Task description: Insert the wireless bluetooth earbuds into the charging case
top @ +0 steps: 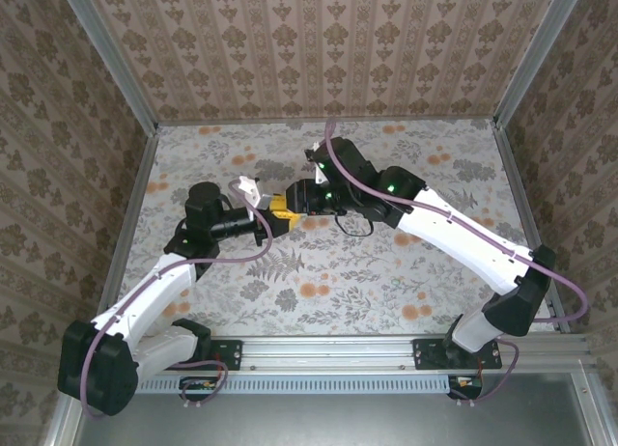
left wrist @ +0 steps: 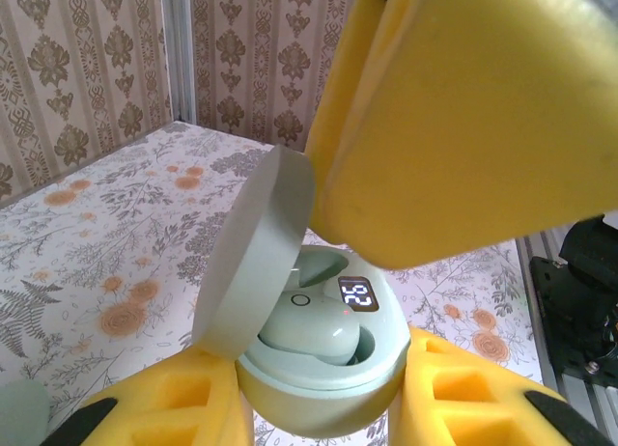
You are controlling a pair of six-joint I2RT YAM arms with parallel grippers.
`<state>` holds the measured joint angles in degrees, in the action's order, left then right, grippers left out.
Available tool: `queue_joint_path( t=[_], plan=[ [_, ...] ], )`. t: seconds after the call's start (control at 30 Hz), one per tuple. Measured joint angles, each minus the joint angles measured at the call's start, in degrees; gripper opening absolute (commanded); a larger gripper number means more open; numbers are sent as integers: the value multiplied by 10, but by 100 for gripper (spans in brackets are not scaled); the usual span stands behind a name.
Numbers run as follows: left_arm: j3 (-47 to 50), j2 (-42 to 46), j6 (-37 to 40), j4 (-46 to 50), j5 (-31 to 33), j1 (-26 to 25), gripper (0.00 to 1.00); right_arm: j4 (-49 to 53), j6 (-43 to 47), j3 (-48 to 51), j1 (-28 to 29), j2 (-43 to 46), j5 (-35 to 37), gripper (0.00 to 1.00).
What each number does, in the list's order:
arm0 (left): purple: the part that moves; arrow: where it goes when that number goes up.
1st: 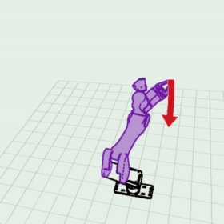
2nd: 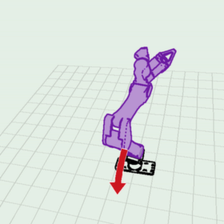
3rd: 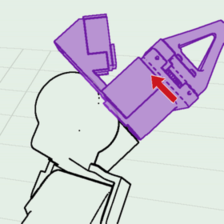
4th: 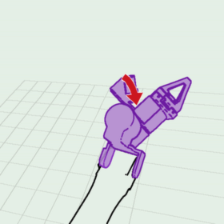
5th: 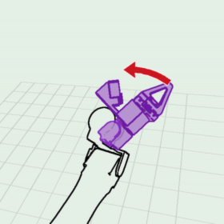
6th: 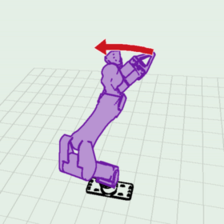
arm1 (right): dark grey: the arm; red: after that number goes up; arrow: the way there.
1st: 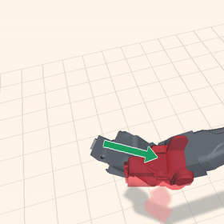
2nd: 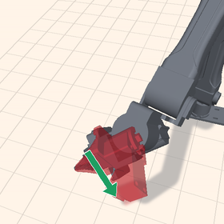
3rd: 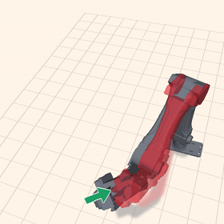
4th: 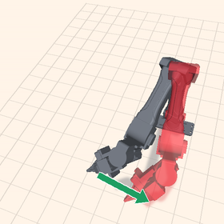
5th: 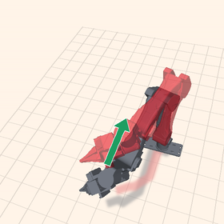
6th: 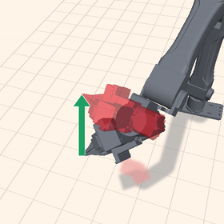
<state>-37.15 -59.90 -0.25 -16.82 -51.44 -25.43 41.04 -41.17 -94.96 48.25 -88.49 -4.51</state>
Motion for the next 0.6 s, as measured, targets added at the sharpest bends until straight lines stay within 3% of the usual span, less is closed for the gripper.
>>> queue_joint_path(
  t=[0.6],
  plan=[
    [-1,-8,-1,-17,-35,0,4,0,20,1,-53,4,-26,42]
  ],
)
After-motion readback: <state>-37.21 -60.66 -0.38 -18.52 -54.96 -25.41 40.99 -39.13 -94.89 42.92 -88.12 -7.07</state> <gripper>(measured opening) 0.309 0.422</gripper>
